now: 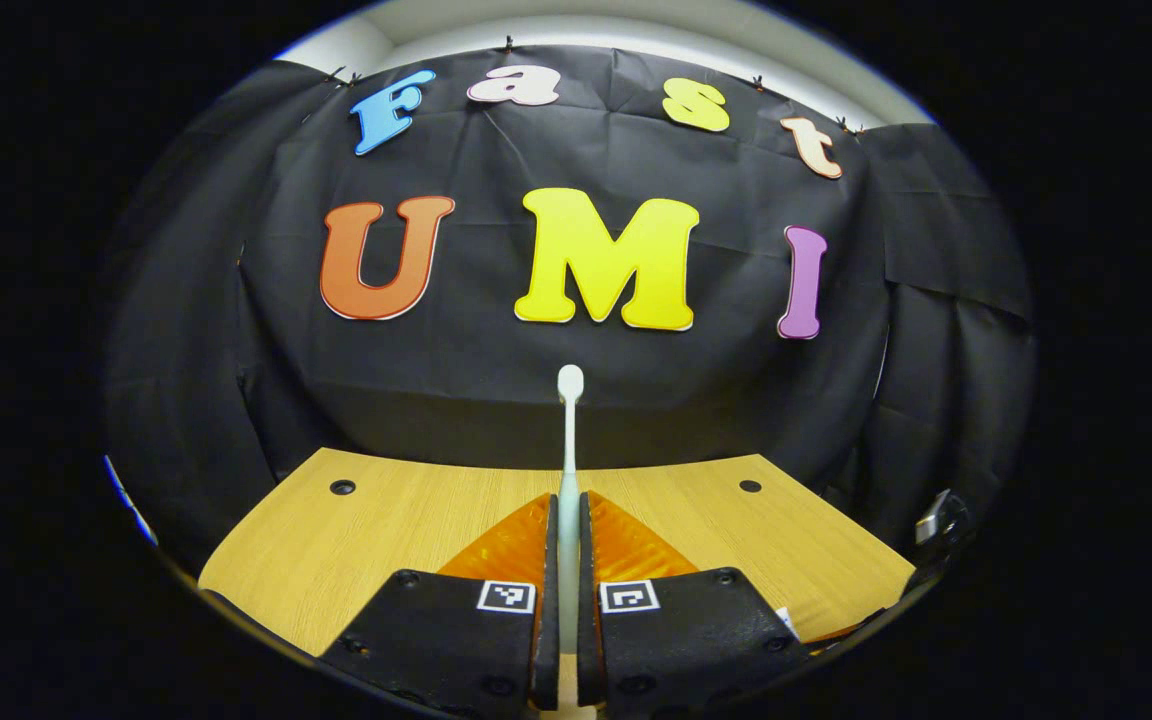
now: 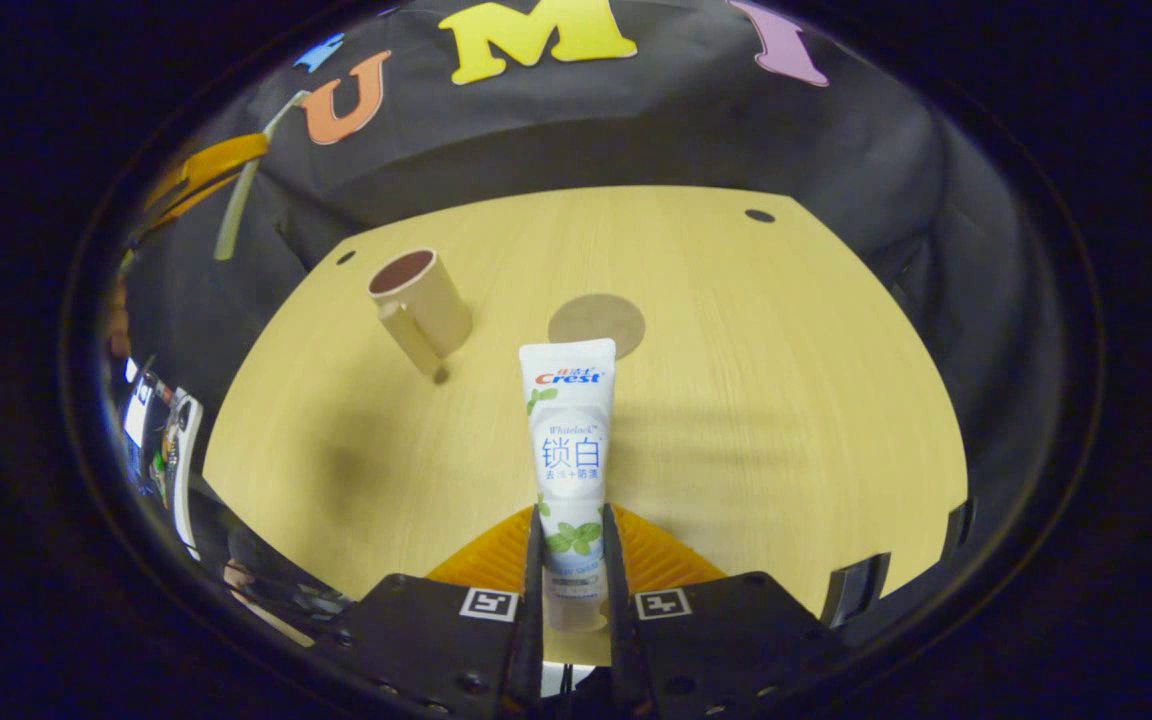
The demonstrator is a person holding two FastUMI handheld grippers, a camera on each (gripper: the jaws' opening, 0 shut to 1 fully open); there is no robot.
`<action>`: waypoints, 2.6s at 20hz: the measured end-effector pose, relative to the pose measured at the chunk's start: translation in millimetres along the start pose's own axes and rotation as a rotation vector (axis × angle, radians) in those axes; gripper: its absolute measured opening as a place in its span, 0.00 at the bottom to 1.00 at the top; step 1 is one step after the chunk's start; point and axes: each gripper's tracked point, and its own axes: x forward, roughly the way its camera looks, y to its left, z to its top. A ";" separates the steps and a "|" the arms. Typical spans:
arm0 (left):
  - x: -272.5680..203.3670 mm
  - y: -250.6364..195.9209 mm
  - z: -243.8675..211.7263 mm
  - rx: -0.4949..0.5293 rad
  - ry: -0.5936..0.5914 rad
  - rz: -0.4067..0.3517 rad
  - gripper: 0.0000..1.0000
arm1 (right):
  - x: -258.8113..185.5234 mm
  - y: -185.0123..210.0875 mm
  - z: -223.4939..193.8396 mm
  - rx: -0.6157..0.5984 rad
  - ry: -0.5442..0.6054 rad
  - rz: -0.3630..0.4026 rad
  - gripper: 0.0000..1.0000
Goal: Put the toothbrush and toothpaste on the desktop into the cup, then pick up the cup and place it on the coaster on the desktop.
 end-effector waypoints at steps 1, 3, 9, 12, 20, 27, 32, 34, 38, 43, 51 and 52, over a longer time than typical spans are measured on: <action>9.4 -0.3 -5.7 0.010 0.000 -0.005 0.10 | -10.2 -0.9 8.9 0.002 -0.033 0.001 0.28; 26.8 -2.9 -20.2 0.024 0.003 -0.026 0.10 | -28.8 -2.5 26.5 0.000 -0.095 0.001 0.28; 69.8 -8.7 -48.8 0.010 0.002 -0.079 0.10 | -81.3 -7.6 56.4 0.011 -0.206 -0.069 0.28; 84.4 -7.9 -57.4 -0.005 -0.010 -0.080 0.10 | -84.9 -10.6 50.6 -0.003 -0.181 -0.125 0.28; 97.1 -9.7 -98.1 0.005 0.047 -0.091 0.11 | -91.2 -33.9 25.8 0.013 -0.109 -0.221 0.27; 91.5 -10.4 -100.7 0.046 0.075 -0.089 0.17 | -90.4 -33.0 27.7 0.003 -0.118 -0.208 0.28; 65.1 8.7 -99.3 0.075 0.112 -0.057 0.61 | -79.4 -17.3 48.0 -0.020 -0.135 -0.163 0.27; 48.5 21.0 -90.6 0.056 0.097 -0.038 0.78 | -72.1 -4.9 61.9 -0.023 -0.154 -0.131 0.27; 12.4 49.9 -79.3 0.059 0.093 0.007 0.89 | -49.8 30.9 101.0 -0.004 -0.191 -0.046 0.27; -31.8 87.1 -58.3 0.044 0.095 0.054 0.90 | -20.1 91.7 163.2 -0.010 -0.271 0.054 0.29; -103.8 132.3 -37.5 0.066 0.121 0.129 0.90 | 47.0 173.3 232.3 -0.114 -0.447 0.153 0.30; -109.7 137.4 -37.7 0.066 0.128 0.139 0.90 | 57.1 178.3 232.2 -0.126 -0.453 0.157 0.30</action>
